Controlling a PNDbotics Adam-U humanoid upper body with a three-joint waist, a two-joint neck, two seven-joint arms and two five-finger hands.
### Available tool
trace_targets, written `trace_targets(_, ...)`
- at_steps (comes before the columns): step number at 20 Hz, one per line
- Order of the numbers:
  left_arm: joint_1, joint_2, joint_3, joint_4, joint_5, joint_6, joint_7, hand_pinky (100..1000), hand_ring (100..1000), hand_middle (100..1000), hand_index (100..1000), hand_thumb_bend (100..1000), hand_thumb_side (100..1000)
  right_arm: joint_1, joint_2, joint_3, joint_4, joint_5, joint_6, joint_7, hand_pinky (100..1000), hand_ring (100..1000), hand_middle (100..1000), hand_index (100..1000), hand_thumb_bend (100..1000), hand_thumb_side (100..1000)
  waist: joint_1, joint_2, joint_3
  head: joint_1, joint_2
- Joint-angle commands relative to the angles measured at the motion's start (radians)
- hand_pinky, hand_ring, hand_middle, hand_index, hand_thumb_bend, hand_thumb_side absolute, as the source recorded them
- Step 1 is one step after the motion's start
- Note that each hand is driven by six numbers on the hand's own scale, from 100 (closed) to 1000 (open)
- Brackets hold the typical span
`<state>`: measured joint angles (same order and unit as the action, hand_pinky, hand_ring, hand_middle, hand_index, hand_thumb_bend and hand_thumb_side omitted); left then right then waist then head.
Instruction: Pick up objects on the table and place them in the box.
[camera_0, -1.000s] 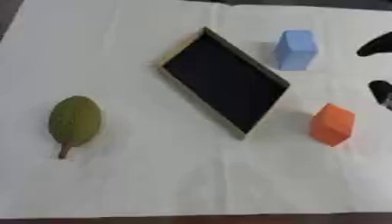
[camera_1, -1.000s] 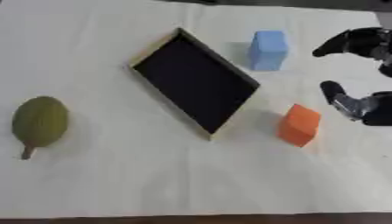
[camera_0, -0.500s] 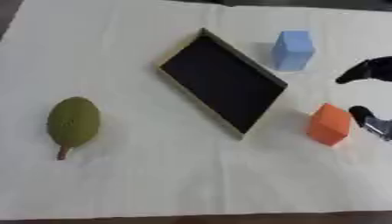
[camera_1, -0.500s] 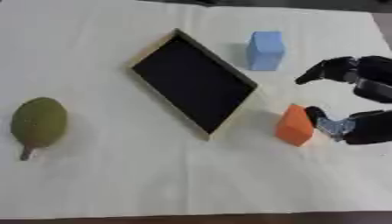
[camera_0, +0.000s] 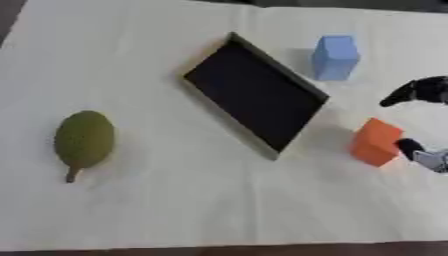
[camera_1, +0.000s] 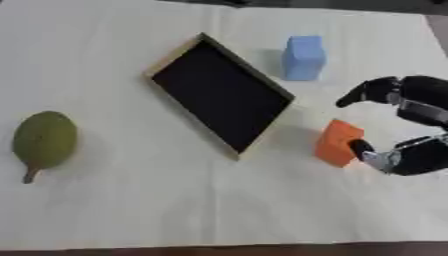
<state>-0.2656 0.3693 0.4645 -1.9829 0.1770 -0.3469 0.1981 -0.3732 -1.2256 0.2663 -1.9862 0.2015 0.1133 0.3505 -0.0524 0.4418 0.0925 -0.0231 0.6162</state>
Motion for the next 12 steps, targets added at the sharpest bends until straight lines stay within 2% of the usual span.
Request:
trace_targets(1,-0.009,0.018,0.003,-0.017,0.004,0.0,-0.006,934,763,662,844,100,606,-0.013,-0.015,-0.007,-0.014,-0.003,0.029,0.005,915,899,822,888,227,357,0.001,-0.019,0.001,-0.004,0.005)
trace_targets(3,-0.009,0.018,0.004,-0.017,0.004,0.0,-0.006,934,763,662,844,100,606,-0.014,-0.014,-0.006,-0.014,-0.004,0.035,0.007,915,899,822,888,227,357,0.001,-0.019,0.001,-0.004,0.005)
trace_targets(4,-0.01,0.017,0.004,-0.017,0.005,0.001,-0.007,935,764,661,843,100,606,-0.015,-0.012,-0.007,-0.014,-0.004,0.038,0.007,914,894,817,887,216,396,0.001,-0.018,0.002,-0.004,0.004)
trace_targets(12,-0.015,0.012,0.003,-0.017,0.008,0.0,-0.021,935,765,660,839,100,605,-0.017,0.019,0.005,-0.014,0.045,0.131,0.019,921,905,826,899,250,482,0.002,-0.008,0.013,-0.015,0.002)
